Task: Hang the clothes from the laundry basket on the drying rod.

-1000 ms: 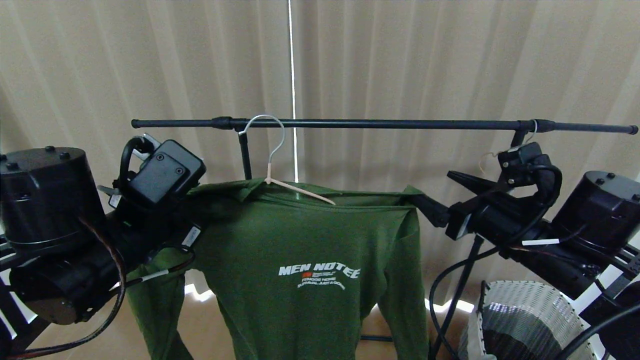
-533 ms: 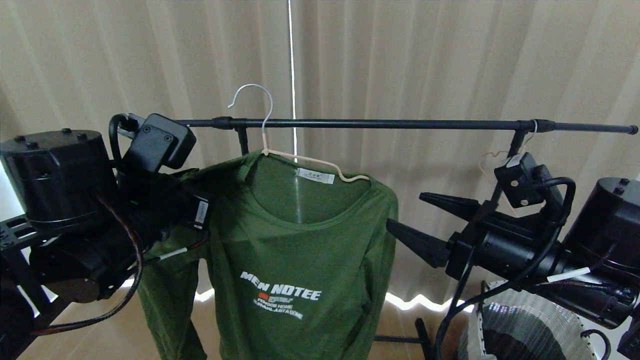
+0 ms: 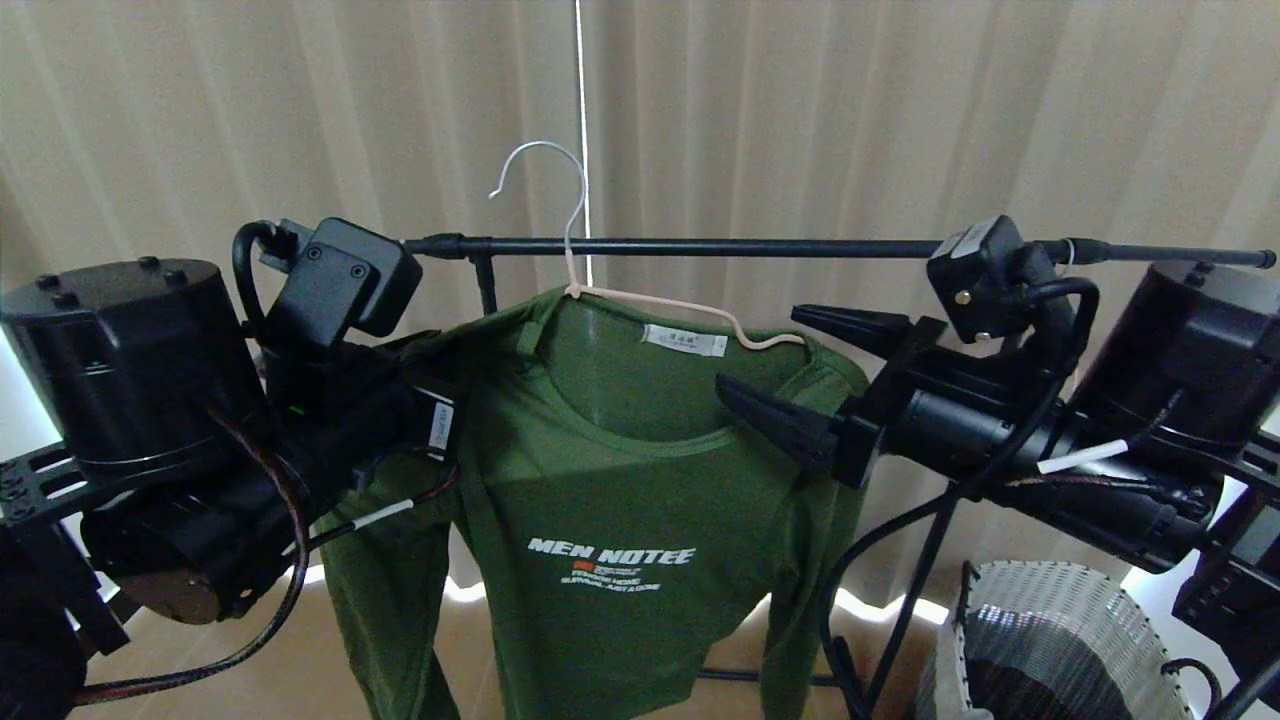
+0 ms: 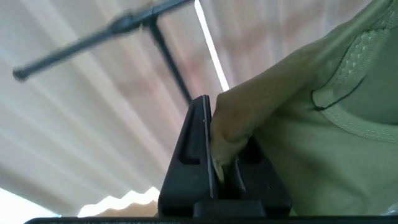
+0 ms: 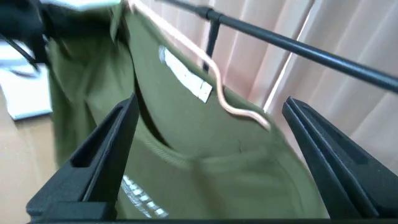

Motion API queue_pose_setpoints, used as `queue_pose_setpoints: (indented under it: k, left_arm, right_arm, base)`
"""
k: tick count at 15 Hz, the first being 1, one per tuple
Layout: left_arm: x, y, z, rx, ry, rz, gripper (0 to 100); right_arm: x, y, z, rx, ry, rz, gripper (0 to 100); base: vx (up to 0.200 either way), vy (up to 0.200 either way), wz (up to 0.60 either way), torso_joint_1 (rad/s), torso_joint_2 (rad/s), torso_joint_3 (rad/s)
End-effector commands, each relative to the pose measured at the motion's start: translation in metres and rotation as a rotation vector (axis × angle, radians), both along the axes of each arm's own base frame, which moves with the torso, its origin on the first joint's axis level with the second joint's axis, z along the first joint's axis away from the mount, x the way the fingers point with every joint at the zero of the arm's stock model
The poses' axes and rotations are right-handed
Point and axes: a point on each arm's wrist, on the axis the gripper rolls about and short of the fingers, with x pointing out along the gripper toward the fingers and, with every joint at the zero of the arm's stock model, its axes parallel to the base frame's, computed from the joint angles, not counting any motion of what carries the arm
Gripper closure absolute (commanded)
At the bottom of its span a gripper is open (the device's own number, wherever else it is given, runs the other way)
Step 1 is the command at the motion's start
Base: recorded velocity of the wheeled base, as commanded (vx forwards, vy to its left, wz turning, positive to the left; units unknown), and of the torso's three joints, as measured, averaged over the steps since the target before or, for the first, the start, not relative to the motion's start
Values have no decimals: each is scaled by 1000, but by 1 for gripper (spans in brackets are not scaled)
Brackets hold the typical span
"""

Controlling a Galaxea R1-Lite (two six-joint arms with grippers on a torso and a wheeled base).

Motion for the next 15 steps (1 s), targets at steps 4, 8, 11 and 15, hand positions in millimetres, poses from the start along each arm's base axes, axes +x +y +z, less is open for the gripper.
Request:
queue_pose_setpoints:
  k: [4, 8, 11, 15]
  left_arm:
    - [-2, -1, -1, 8, 2, -10, 100]
    - [-3, -2, -2, 13, 2, -12, 100]
    - [-5, -4, -4, 17, 8, -25, 100]
    - [-9, -12, -9, 91, 12, -64, 100]
  right_arm:
    - [17, 11, 22, -80, -75, -81, 0]
    - [23, 11, 21, -160, -105, -145, 0]
    - [28, 14, 19, -225, -94, -176, 0]
    - [35, 21, 21, -285, -99, -181, 0]
  base:
    - [0, 0, 0, 0, 0, 0]
    - [0, 0, 0, 0, 0, 0]
    - [0, 0, 0, 0, 0, 0]
    - [0, 0, 0, 0, 0, 0]
